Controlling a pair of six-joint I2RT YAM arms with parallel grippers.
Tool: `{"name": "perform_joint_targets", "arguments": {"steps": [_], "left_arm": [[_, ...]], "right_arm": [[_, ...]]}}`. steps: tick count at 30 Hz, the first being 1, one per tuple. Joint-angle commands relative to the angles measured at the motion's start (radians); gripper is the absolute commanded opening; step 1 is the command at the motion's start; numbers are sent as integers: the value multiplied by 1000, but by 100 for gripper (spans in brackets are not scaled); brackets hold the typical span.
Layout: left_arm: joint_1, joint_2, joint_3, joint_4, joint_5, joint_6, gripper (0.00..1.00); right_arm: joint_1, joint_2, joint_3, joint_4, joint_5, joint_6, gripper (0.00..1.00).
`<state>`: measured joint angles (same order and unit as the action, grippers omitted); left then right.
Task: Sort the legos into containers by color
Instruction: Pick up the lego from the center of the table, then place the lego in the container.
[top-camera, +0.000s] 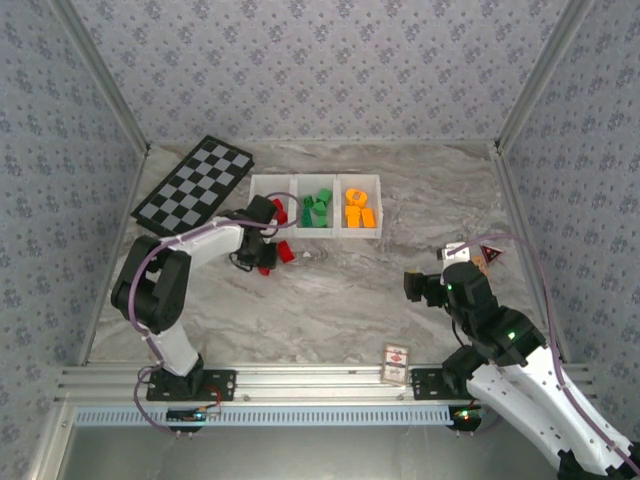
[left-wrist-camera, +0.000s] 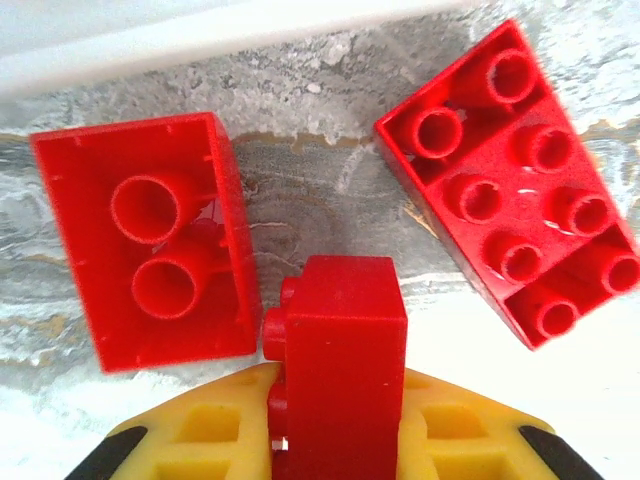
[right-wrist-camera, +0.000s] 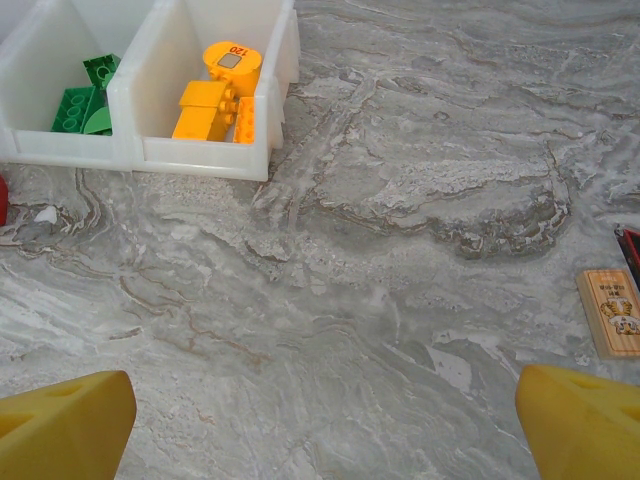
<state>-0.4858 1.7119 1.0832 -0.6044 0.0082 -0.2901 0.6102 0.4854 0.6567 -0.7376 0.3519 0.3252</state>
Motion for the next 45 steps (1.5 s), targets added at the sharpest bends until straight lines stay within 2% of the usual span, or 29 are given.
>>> {"name": "perform_joint_targets", "arguments": {"steps": [1,7,13,23,29,40,45], "left_arm": [[-6,-90,77,-67,-37,-20,21],[18,-51,265,-166,-122,0,24],[67,122,502,-213,-116,17,24],[83,407,805,-304,-111,35,24],[95,448,818,-310,-125,3,25],[105,393,765,-270,-133,6,52],[105,300,684,-226,-119,18,61]], "right_arm": [[0,4,-5,-8,3,1,100],[0,1,-3,-8,4,2,100],[3,-6,0,-17,10,9,100],[12,-19,-1,-25,29,25,100],[15,-21,-4,-18,23,19,100],[12,-21,-8,-11,16,13,100],[14,-21,-8,-13,15,13,100]]}}
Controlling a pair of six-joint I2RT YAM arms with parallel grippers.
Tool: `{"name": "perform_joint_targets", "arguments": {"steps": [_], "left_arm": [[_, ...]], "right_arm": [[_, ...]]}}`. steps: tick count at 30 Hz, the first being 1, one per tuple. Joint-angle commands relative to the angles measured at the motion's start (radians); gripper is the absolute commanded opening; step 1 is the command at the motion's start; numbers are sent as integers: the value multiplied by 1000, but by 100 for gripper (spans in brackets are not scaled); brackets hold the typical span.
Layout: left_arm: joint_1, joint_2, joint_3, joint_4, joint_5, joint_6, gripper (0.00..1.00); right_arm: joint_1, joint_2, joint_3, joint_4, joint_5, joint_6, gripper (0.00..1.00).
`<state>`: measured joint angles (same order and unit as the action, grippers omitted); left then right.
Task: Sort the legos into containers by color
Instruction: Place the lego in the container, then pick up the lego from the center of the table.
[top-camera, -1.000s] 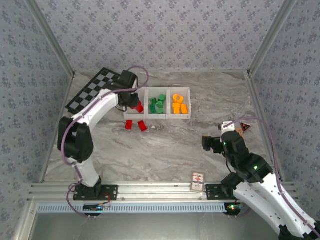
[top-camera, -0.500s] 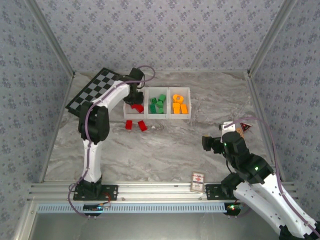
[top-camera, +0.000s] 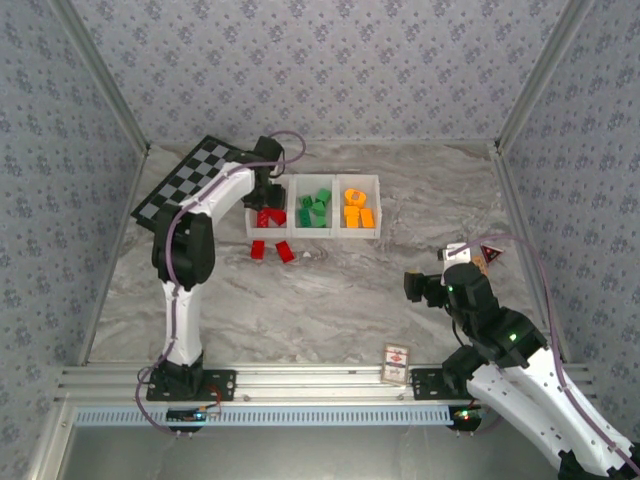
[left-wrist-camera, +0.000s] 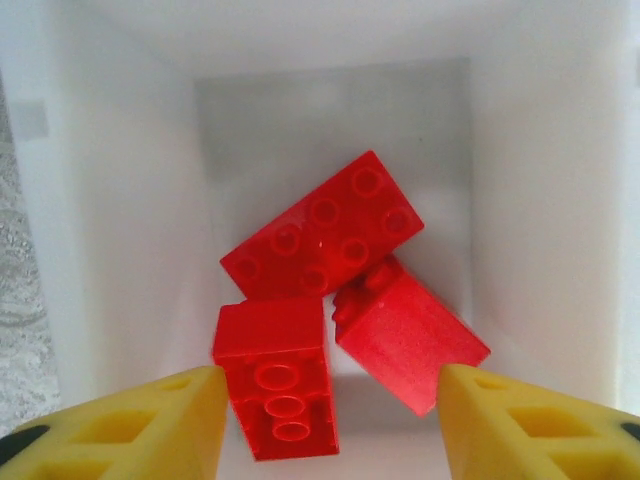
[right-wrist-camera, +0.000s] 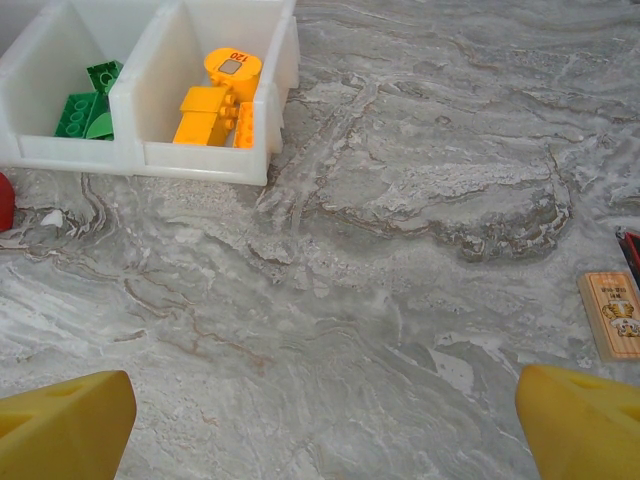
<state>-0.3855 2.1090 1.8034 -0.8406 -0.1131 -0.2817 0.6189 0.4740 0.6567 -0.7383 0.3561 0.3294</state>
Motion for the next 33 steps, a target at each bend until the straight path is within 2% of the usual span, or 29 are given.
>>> {"name": "perform_joint_targets", "arguments": {"steps": [1,10,16,20,21,22,28,29,33], "left_arm": [[5,-128,-68,27,8,12,62],[5,-448,-436,183,34,-16,72],[2,-547,-620,230,73,-40,79],[2,-533,-681,259,78,-39,82],[2,-522,-685,260,81,-39,90],[2,-509,-689,262,82,-38,91],[-4,-436,-705,306,84,-33,94],[-4,-423,-706,310,84,-32,98],[-6,-368,-704,337,82,-31,96]], "right_arm": [[6,-8,-9,-12,11,7,100],[4,-3,-11,-6,8,5,100],[2,7,-11,-3,3,3,100],[-3,12,-11,-2,-2,1,100],[-3,12,-11,-2,-2,1,100],[-3,14,-12,-2,-2,1,100],[0,13,-10,-7,1,4,100],[1,14,-9,-8,2,4,100],[2,14,-9,-9,6,4,100]]}}
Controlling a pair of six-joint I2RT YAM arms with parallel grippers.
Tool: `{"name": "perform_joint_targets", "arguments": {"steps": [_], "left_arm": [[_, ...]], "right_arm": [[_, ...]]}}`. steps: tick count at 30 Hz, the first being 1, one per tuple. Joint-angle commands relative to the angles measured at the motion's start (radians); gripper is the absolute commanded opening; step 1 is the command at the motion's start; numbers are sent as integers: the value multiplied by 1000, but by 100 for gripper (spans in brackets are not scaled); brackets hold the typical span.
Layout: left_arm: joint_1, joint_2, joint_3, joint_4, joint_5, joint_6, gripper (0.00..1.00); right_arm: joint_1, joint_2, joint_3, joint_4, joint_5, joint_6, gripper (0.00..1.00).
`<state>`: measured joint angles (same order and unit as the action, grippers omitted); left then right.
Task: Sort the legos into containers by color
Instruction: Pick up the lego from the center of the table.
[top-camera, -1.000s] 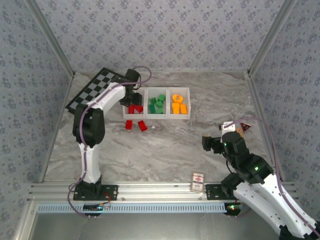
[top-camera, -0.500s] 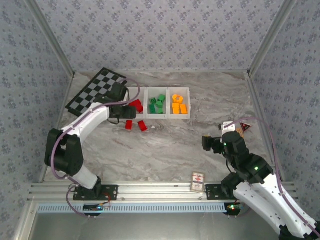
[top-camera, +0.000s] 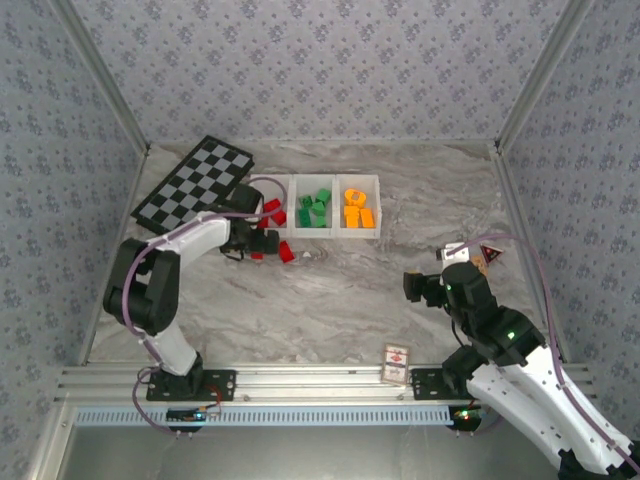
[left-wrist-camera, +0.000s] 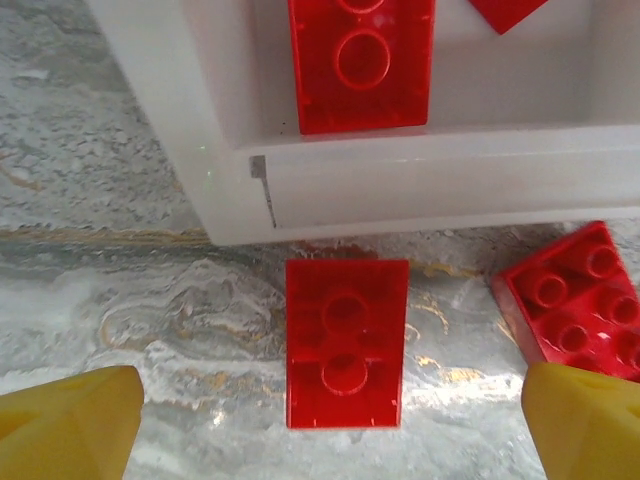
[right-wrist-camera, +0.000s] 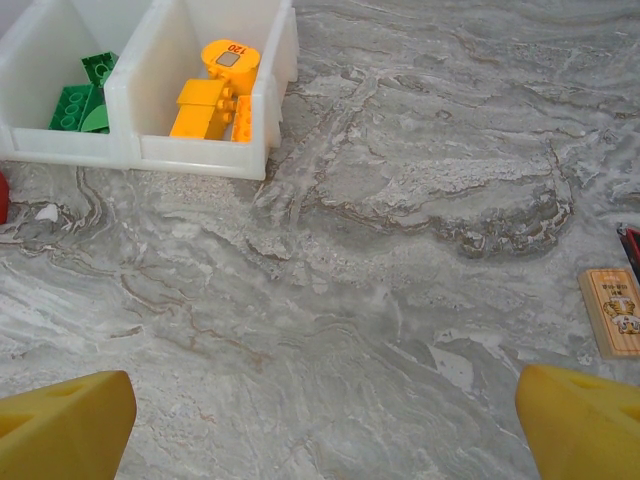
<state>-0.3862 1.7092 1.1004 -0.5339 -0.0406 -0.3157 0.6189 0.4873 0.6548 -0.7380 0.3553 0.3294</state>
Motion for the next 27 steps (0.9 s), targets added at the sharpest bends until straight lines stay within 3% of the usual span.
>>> {"name": "perform_joint_targets", "arguments": {"steps": [1,16,20,27], "left_arm": [[-5,45,1,35,11,3,93],[-6,146,44,58,33,-23,59],[-6,145,46,60,40,-31,45],[-17,81,35,45,41,-55,32]], "right_arm": [[2,1,-7,-11,8,5,100],[4,0,-6,-11,11,7,100],[3,-1,-6,-12,13,7,100],[5,-1,-6,-11,13,7,100]]}}
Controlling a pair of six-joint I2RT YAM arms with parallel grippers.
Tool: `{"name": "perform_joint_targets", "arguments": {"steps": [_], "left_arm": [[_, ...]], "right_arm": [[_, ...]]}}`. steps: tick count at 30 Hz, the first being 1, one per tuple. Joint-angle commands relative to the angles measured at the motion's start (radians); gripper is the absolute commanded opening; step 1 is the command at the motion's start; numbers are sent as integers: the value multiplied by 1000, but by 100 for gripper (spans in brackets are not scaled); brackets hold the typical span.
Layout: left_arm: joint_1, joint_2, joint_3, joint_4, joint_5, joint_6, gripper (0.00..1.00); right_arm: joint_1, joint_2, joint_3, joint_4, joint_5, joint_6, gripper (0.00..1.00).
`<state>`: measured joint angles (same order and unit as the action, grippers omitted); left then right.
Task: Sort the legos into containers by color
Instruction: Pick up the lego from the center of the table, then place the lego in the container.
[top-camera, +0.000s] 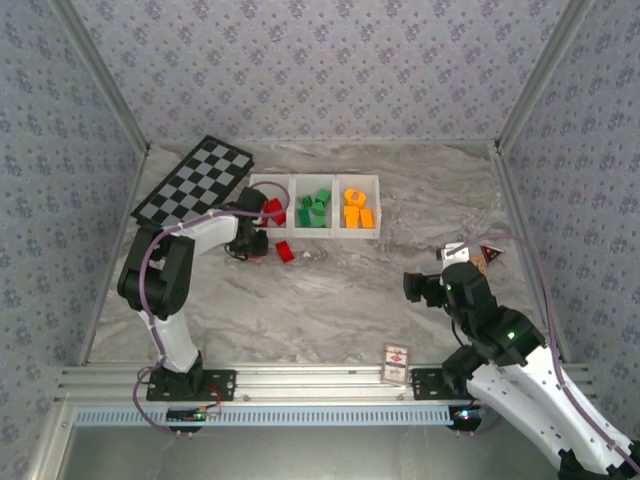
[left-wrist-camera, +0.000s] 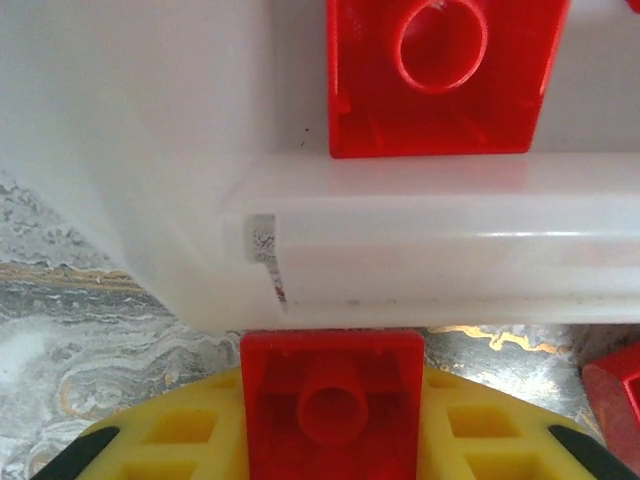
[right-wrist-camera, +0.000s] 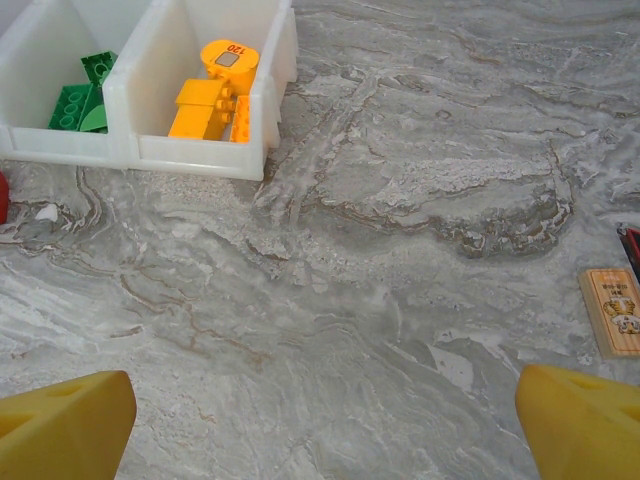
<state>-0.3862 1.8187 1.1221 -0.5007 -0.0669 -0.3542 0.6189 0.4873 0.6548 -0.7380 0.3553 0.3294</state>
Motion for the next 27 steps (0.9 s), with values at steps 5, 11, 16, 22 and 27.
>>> {"name": "perform_joint_targets", "arguments": {"steps": [5,11,16,22,27], "left_arm": [[-38,-120,41,-31,42,-27,31],[-38,-120,179,-101,-4,0,38],[-19,10,386,-169,-14,43,39],[8,203,623,-238,4,63,39],[15,305,741,-270,12,60,39]], "right_arm": [[4,0,-7,-10,13,7,100],[4,-1,-6,-11,11,7,100],[8,-7,-4,-15,13,9,100],[38,-25,-2,-32,46,18,100],[81,-40,0,-47,92,25,100]]}}
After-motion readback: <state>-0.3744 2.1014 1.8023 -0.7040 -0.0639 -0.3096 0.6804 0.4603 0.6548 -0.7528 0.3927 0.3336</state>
